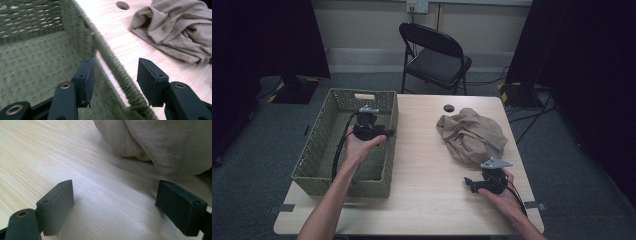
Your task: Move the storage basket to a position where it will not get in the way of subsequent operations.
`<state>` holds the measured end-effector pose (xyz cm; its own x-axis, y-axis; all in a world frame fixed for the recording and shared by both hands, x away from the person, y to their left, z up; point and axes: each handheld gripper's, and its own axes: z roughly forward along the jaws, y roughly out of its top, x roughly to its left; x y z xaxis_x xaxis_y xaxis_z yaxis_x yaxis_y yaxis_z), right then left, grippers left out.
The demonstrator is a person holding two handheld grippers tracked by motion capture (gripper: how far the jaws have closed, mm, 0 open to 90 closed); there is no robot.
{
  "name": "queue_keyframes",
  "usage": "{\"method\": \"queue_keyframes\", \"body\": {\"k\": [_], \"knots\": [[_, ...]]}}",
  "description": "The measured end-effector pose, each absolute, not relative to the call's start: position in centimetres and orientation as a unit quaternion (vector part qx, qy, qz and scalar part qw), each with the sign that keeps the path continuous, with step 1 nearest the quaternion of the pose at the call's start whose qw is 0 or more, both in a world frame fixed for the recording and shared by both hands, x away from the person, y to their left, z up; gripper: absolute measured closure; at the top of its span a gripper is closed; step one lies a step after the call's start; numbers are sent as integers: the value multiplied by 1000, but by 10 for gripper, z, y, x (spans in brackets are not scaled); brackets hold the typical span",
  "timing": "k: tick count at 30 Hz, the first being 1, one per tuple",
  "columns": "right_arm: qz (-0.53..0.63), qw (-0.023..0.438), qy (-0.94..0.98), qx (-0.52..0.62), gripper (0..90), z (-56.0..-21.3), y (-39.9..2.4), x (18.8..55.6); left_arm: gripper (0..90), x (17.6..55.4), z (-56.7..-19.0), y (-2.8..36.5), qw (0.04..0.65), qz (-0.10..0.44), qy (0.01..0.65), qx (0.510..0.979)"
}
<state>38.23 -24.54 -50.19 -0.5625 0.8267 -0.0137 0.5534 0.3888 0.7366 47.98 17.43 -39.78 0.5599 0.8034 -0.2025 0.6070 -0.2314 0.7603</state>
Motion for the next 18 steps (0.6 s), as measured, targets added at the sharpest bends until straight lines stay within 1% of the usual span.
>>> {"method": "queue_keyframes", "body": {"k": [4, 5, 10, 15, 18], "knots": [[353, 193, 811, 425, 140, -502, -245, 382, 559, 487, -404, 172, 411, 116, 447, 786], [353, 194, 811, 425, 140, -502, -245, 382, 553, 489, -405, 172, 412, 107, 447, 787], [353, 193, 811, 425, 140, -502, -245, 382, 555, 492, -404, 169, 399, 105, 449, 793], [353, 193, 812, 424, 140, -502, -245, 382, 574, 494, -406, 170, 407, 101, 471, 776], [353, 192, 813, 422, 140, -502, -245, 382, 573, 496, -407, 174, 410, 95, 472, 775]]}}
